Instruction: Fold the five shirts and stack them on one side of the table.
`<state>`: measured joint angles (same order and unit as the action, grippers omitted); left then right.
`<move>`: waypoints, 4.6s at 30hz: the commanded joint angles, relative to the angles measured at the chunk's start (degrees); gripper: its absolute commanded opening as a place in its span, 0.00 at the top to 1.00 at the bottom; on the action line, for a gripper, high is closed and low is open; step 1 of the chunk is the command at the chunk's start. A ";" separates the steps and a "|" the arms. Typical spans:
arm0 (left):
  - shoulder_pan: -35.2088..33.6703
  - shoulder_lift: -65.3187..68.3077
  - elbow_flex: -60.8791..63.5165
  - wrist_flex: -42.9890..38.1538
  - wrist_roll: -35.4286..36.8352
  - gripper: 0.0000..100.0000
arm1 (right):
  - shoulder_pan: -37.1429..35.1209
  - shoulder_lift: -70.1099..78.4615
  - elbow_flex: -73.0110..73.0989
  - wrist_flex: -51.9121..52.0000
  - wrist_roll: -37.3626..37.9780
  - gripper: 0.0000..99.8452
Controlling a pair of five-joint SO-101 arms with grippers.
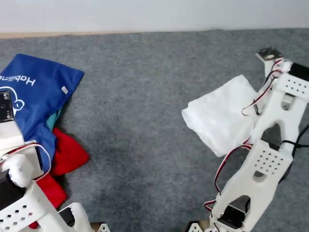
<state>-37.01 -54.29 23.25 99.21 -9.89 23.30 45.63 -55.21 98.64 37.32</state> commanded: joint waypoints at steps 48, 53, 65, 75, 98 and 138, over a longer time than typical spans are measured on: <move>-0.09 -0.53 1.10 1.23 -0.26 1.00 | -26.86 7.52 1.49 4.35 -21.54 0.99; -0.09 -0.53 1.10 1.23 -0.26 1.00 | -24.57 0.04 2.37 4.44 -21.80 0.99; 0.09 -0.53 1.19 1.23 -0.26 1.00 | -20.26 -22.37 17.49 4.26 -40.09 0.99; 0.18 -0.53 1.19 1.14 -0.26 1.00 | -16.13 -25.01 21.19 4.26 -52.04 0.99; 0.26 -0.53 1.36 1.23 -0.09 1.00 | -10.33 -6.55 28.22 -7.60 -69.80 0.61; 0.26 -0.44 1.36 1.23 -0.26 1.00 | 3.21 -15.08 27.52 -7.08 -39.47 0.99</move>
<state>-37.01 -54.29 24.92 99.30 -9.89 22.59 36.48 -26.64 90.55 -11.47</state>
